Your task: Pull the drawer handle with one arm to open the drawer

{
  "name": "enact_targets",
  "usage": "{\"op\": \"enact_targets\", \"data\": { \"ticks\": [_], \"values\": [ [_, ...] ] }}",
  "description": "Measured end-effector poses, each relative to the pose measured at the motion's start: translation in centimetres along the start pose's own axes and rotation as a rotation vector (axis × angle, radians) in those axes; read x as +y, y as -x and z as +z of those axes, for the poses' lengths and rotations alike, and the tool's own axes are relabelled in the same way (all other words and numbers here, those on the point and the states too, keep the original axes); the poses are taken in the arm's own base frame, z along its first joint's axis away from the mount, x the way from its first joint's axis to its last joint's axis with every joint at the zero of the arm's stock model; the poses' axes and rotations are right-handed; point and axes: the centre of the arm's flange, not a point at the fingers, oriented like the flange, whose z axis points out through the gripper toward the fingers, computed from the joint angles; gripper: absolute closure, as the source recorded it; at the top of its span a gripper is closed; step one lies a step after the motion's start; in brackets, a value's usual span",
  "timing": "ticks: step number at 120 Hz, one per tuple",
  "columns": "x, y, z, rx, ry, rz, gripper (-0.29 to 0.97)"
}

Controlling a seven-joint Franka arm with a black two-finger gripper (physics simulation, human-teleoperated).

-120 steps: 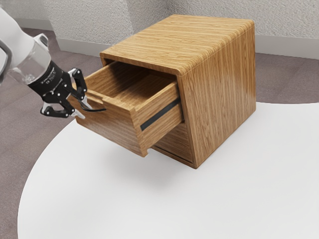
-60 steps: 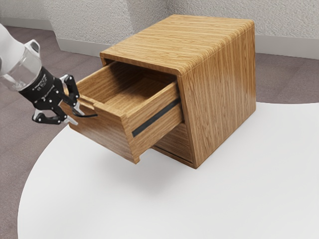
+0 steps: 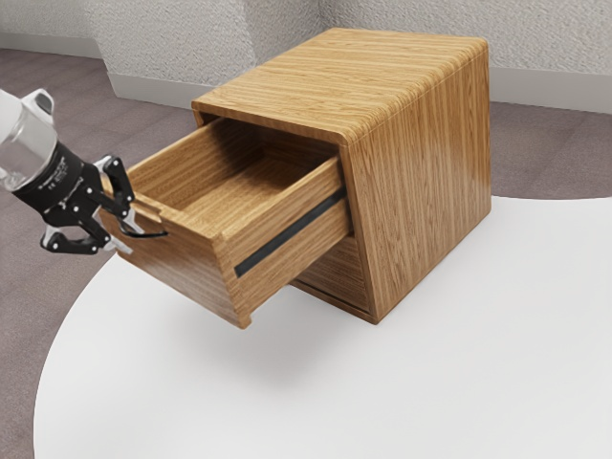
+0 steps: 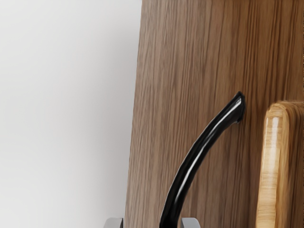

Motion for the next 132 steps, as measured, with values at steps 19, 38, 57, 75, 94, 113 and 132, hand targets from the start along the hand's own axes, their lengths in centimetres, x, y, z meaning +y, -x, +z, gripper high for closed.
{"op": "enact_targets", "data": {
  "ticks": [19,38,57,75,94,113,132],
  "values": [
    [-0.5,-0.1,-0.1,0.0,0.0,-0.004,0.61],
    [-1.7,-0.4,-0.4,0.002,0.0,-0.016,0.61],
    [-2.6,-0.4,-0.9,0.003,0.008,-0.021,0.61],
    [-3.4,-0.4,-1.6,0.004,0.019,-0.024,0.61],
    [-4.3,-0.5,-2.0,0.005,0.024,-0.031,0.61],
    [-5.0,-0.5,-2.6,0.006,0.036,-0.034,0.61],
    [-6.8,-0.3,-5.9,0.016,0.084,-0.04,0.59]
  ]
}}
